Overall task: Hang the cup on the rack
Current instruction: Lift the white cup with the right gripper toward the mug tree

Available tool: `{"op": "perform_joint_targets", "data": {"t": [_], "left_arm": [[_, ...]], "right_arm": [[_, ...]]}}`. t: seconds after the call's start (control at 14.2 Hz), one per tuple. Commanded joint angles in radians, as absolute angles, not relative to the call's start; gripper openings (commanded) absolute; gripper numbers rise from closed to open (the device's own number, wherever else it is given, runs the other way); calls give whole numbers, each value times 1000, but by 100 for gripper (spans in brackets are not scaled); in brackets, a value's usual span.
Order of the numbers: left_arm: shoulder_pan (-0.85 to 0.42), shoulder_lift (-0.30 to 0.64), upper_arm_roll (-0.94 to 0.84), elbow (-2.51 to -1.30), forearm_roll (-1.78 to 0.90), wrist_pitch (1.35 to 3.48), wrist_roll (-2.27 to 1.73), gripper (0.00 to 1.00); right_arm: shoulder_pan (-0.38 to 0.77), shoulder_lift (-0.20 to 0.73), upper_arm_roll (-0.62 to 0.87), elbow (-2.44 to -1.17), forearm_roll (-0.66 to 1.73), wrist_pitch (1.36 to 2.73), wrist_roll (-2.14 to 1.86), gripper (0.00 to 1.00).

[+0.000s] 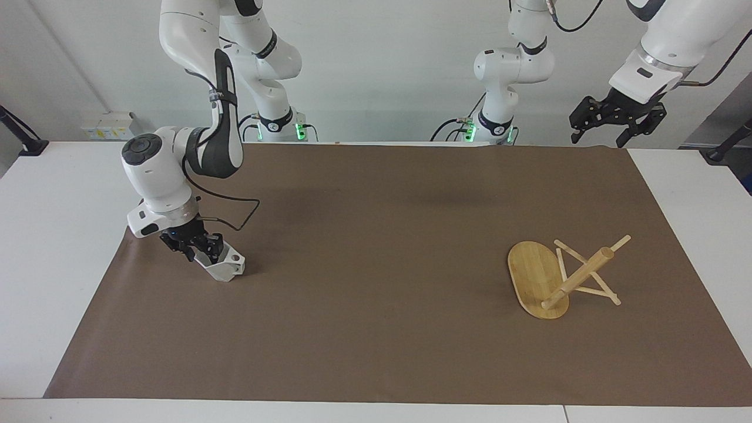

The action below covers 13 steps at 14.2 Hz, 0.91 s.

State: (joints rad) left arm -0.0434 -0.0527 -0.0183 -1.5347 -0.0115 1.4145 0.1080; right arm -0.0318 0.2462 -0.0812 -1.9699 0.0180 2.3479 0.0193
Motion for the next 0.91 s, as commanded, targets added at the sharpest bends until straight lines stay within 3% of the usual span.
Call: {"op": "perform_joint_targets", "data": {"t": [0.0,0.49,0.84], "left_arm": [[-34,-78,-21,-1560,-15,1413,104,100],[-34,-78,-21,-1562,-15,1413,103,100],[-34,-78,-21,-1562,-15,1413,104,100]], "right_arm": [[-40,247,-74,-1970,20,2365,31,40],[-40,253,-74,-1957,20,2365,31,1],[-40,255,-72,-1950,20,2364,32,0]]}}
